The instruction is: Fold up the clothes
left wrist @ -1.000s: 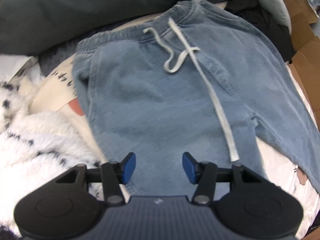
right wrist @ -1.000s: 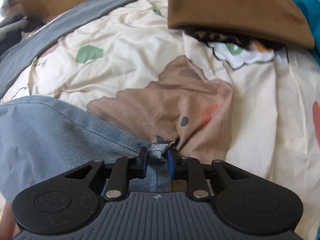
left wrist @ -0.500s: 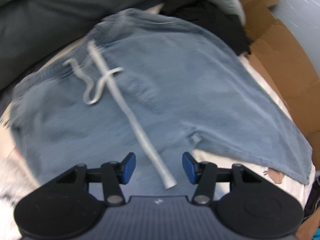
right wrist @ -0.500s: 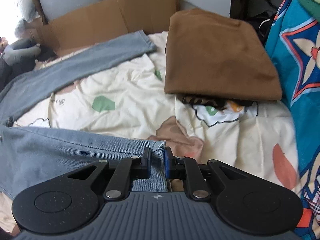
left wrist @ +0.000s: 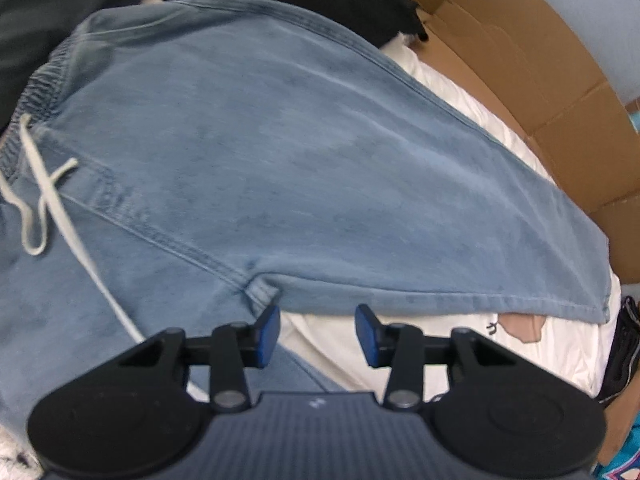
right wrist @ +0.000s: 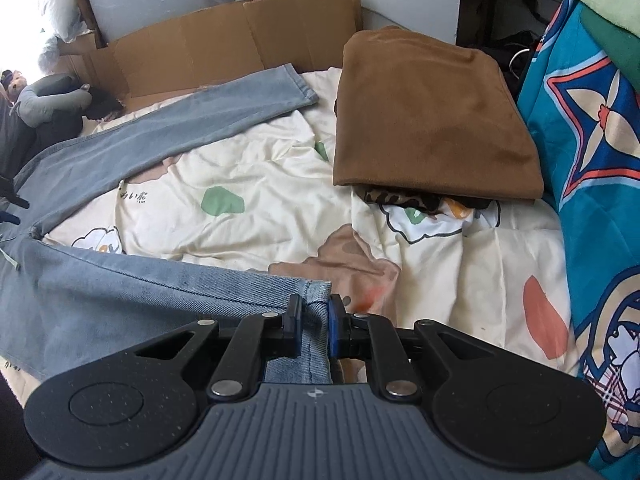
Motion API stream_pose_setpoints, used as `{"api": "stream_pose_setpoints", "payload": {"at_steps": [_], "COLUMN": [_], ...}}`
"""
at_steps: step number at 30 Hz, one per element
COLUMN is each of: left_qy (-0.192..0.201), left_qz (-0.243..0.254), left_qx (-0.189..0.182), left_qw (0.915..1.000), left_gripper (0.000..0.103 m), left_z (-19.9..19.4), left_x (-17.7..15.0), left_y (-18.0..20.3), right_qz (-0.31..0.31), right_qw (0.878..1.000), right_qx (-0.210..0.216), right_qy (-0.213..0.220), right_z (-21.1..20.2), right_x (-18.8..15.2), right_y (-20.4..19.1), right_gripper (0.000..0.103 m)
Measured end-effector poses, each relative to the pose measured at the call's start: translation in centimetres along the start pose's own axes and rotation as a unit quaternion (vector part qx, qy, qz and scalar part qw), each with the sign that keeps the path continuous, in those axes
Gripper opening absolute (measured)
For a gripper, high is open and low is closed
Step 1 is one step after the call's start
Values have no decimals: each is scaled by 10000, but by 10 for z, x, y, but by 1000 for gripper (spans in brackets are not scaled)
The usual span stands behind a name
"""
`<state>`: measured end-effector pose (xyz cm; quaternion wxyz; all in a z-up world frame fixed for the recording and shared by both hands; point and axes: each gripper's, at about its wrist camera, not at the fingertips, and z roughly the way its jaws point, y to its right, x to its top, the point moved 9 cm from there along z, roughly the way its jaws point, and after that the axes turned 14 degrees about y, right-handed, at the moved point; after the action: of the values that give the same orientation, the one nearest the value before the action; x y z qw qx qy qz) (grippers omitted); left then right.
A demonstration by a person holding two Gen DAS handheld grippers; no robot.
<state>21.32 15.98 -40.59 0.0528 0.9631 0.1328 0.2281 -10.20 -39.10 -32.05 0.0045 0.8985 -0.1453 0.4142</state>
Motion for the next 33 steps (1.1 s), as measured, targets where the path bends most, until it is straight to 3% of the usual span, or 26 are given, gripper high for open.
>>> {"api": "stream_pose_setpoints", "payload": {"at_steps": [5,14,21,26,31,33], "left_qy": [-238,-868,-909,-954,-665,-750], "left_qz": [124,190,-156,-217,-319,-211], "left_qx": [104,690,870,650,392,475], "left_qw": [9996,9937,9919,9931,9965,9958], "left_gripper": [44,47,47,47,47,48], "left_z": [17,41,47,39,45,50], "left_x": [-9,-32,-27,-19,-14,-19], "left_y": [1,-23,-27,-8,13,19], "right_qz": [19,-161,-297,-283,-242,-262], "right_qw": [9999,9994,9988,9985,9984,9984], "right_qx": [-17,-53,-43,-59,-86,-67], "right_qy": [-112,-308,-393,-462,-495,-503], "right_z": [-2,4,6,6,7,6], "right_x": [-5,-11,-10,-13,-15,-15], "right_y": [-1,-6,-8,-7,-8,-8], "right_gripper": [11,11,11,11,11,11]}}
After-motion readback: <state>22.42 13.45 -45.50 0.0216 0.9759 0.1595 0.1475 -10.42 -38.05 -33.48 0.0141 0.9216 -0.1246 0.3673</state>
